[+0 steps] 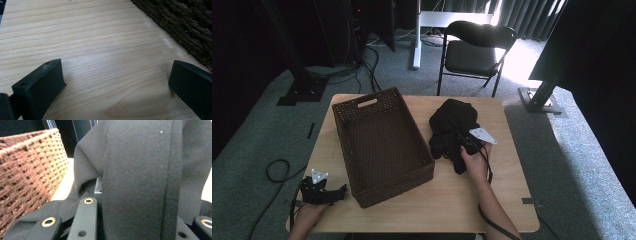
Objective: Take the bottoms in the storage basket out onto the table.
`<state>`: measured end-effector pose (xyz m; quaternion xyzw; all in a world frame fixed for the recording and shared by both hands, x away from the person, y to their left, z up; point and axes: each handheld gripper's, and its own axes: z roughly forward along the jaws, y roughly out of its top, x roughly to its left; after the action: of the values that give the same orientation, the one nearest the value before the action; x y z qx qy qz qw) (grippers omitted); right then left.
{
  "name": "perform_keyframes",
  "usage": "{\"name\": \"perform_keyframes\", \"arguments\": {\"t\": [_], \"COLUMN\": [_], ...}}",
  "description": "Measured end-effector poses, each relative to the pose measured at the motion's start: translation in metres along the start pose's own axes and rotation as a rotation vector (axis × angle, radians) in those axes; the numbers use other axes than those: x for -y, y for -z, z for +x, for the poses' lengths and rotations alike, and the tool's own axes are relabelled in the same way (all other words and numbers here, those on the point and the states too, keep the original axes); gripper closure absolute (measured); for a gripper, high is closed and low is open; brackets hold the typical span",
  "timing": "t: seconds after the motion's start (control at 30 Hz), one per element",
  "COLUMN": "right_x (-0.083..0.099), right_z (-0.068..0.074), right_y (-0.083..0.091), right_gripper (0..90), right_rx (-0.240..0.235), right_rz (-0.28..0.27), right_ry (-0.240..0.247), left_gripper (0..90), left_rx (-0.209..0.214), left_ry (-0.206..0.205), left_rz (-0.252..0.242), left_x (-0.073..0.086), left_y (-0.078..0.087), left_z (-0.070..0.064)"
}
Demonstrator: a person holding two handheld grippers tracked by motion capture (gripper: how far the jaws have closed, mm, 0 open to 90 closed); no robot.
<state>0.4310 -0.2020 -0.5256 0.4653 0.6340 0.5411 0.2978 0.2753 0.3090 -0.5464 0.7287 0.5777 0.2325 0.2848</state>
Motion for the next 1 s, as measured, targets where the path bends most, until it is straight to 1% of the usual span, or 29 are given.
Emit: {"name": "perform_keyframes", "arguments": {"t": [0.03,0.07,0.2,0.27,0.33,0.37,0.4,0.5,0.53,0.57,0.6,0.63,0.7,0.77,0.8,0.83,0.9,0.97,1.0], "right_x": [0.0,0.0,0.002,0.005,0.007,0.008,0.009,0.008,0.008,0.006,0.001,-0.002,-0.007,-0.012,-0.015,-0.018,-0.021,-0.024,-0.025], "right_z": [-0.001,-0.001,-0.004,-0.007,-0.008,-0.008,-0.01,-0.012,-0.012,-0.012,-0.012,-0.013,-0.013,-0.013,-0.014,-0.014,-0.015,-0.016,-0.016], "right_y": [0.0,0.0,-0.003,-0.004,-0.005,-0.005,-0.005,-0.006,-0.006,-0.006,-0.004,-0.004,-0.003,-0.001,0.0,0.001,0.003,0.005,0.005], "right_gripper": [72.4,72.4,72.0,71.7,70.9,69.2,65.7,57.0,57.0,54.4,44.5,41.8,34.7,34.0,32.6,29.0,27.9,24.9,24.3], "right_rx": [-0.002,-0.003,0.005,0.004,0.002,0.003,-0.006,-0.013,-0.013,-0.02,0.014,0.02,0.005,0.024,0.024,0.027,0.032,0.005,-0.014], "right_rz": [0.003,0.005,0.039,0.054,0.053,0.053,0.049,0.035,0.035,0.035,0.031,0.029,0.01,0.012,0.007,0.008,0.011,0.008,0.008], "right_ry": [-0.011,-0.01,-0.016,-0.029,-0.031,-0.038,-0.081,-0.096,-0.096,-0.101,-0.05,-0.038,-0.029,0.02,0.031,0.026,0.024,0.004,0.009], "left_gripper": [0.2,0.2,0.2,0.2,0.2,0.2,0.2,0.2,0.2,0.2,0.2,0.2,0.2,0.2,0.2,0.2,0.2,0.2,0.2], "left_rx": [0.0,-0.001,-0.001,-0.001,-0.001,-0.001,-0.001,-0.001,-0.001,-0.001,-0.001,-0.001,-0.001,-0.001,-0.001,-0.001,-0.001,-0.001,-0.001], "left_ry": [0.0,0.001,0.001,0.001,0.001,0.001,0.001,0.001,0.001,0.001,0.001,0.001,0.001,0.001,0.001,0.001,0.001,0.001,0.001], "left_rz": [0.0,0.0,0.0,0.0,0.0,0.0,0.0,0.0,0.0,0.0,0.0,0.0,0.0,0.0,0.0,0.0,0.0,0.0,0.0], "left_x": [0.0,0.0,0.0,0.0,0.0,0.0,0.0,0.0,0.0,0.0,0.0,0.0,0.0,0.0,0.0,0.0,0.0,0.0,0.0], "left_y": [0.0,0.0,0.0,0.0,0.0,0.0,0.0,0.0,0.0,0.0,0.0,0.0,0.0,0.0,0.0,0.0,0.0,0.0,0.0], "left_z": [0.0,0.0,0.0,0.0,0.0,0.0,0.0,0.0,0.0,0.0,0.0,0.0,0.0,0.0,0.0,0.0,0.0,0.0,0.0]}}
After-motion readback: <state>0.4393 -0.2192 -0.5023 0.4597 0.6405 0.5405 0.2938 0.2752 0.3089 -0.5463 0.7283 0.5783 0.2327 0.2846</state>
